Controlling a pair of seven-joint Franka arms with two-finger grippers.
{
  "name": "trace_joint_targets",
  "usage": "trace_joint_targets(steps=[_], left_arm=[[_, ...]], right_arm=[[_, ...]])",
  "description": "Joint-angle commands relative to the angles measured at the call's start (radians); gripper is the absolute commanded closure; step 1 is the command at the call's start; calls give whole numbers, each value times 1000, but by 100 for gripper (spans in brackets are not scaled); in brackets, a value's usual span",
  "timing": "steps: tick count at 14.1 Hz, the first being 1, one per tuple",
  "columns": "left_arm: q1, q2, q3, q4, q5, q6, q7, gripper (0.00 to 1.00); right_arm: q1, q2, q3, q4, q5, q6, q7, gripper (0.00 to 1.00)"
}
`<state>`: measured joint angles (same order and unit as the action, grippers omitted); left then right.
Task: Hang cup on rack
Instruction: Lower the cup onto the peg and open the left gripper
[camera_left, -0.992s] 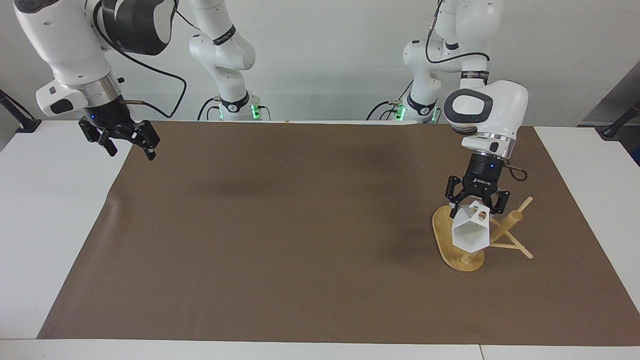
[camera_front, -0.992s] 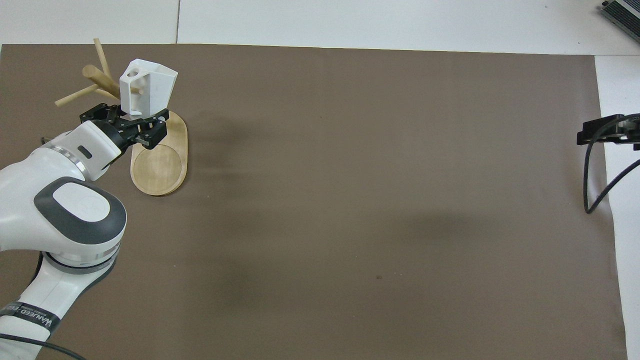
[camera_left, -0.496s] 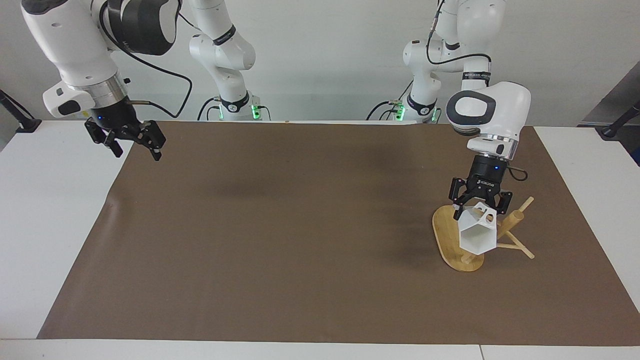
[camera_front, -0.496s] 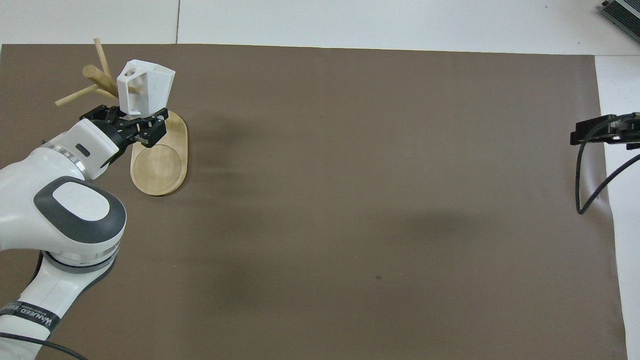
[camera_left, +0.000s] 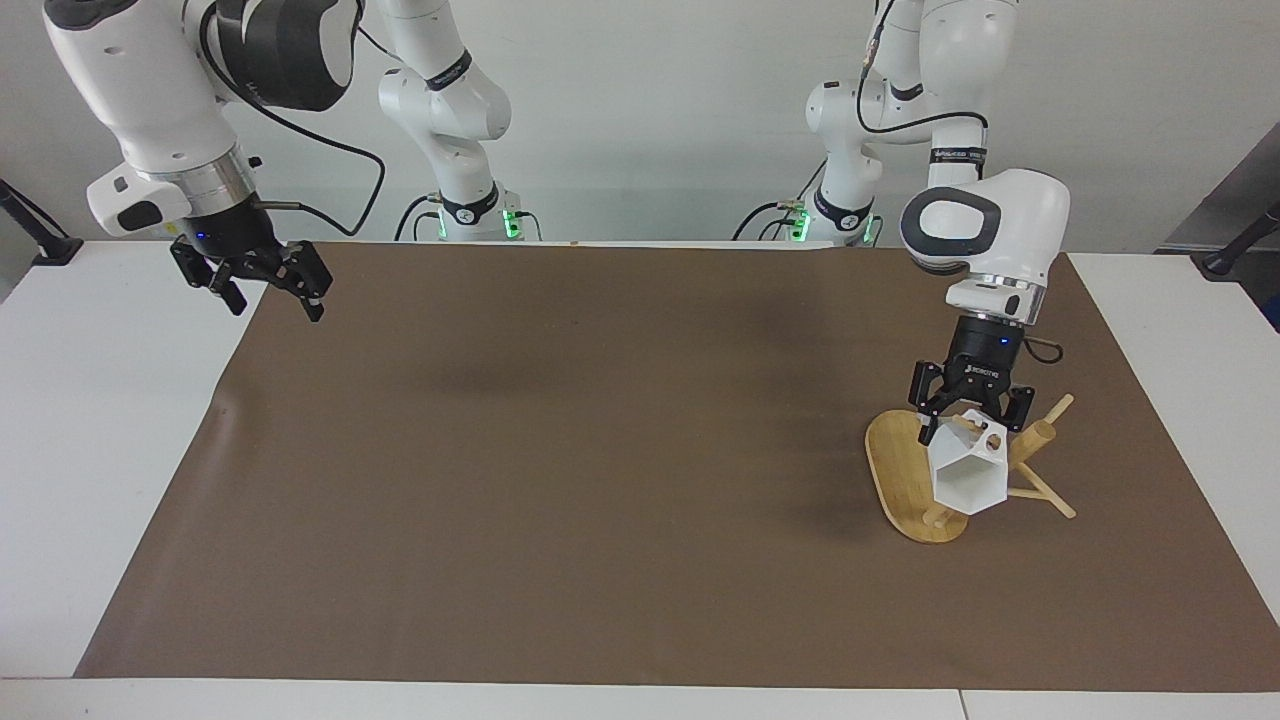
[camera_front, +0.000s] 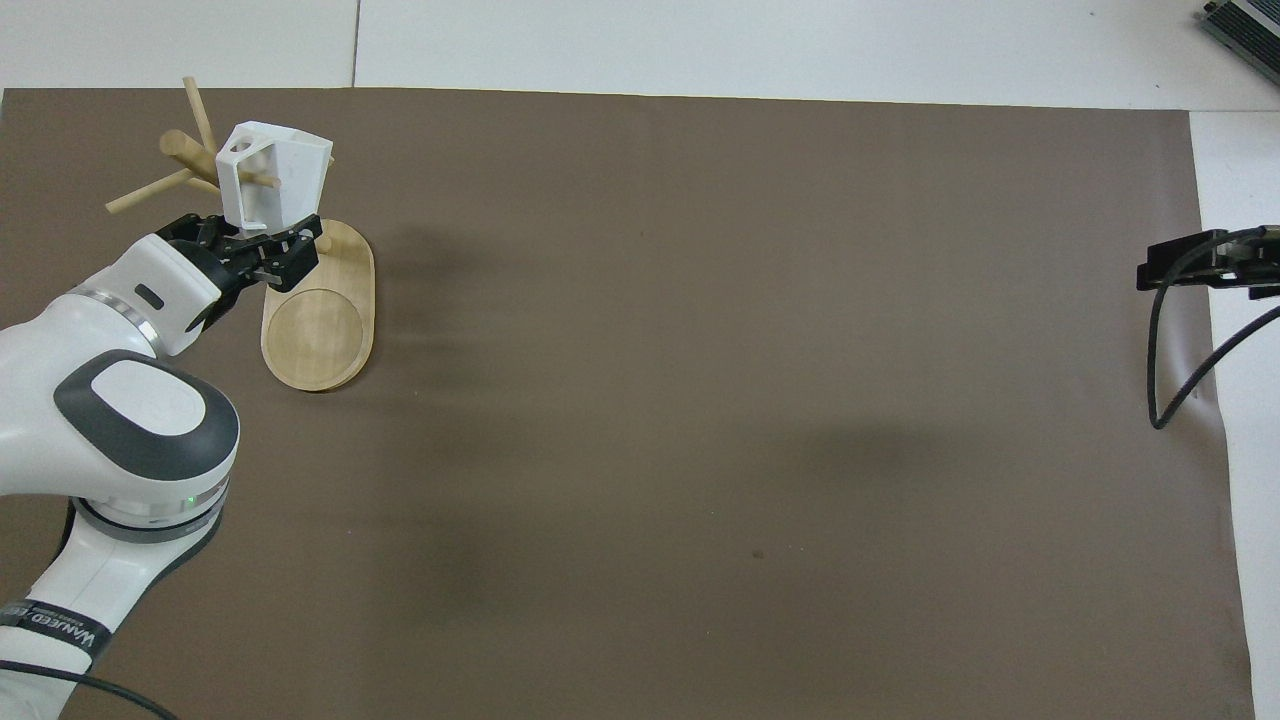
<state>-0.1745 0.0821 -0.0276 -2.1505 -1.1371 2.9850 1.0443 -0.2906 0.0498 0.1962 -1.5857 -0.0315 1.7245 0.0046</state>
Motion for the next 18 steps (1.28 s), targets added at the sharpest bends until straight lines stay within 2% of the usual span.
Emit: trace_joint_targets(steps=[1, 6, 8, 18], left_arm=[[7, 8, -2, 11, 14, -6, -69, 100], [3, 8, -2, 6, 14, -6, -72, 100], [0, 8, -2, 6, 14, -8, -70, 0], [12, -1, 1, 11, 17, -38, -70, 0]], right_arm=[[-5, -19, 3, -17, 16, -8, -14, 0], [-5, -19, 3, -17, 16, -8, -14, 0], [-5, -19, 3, -17, 16, -8, -14, 0], [-5, -19, 3, -17, 16, -8, -14, 0]])
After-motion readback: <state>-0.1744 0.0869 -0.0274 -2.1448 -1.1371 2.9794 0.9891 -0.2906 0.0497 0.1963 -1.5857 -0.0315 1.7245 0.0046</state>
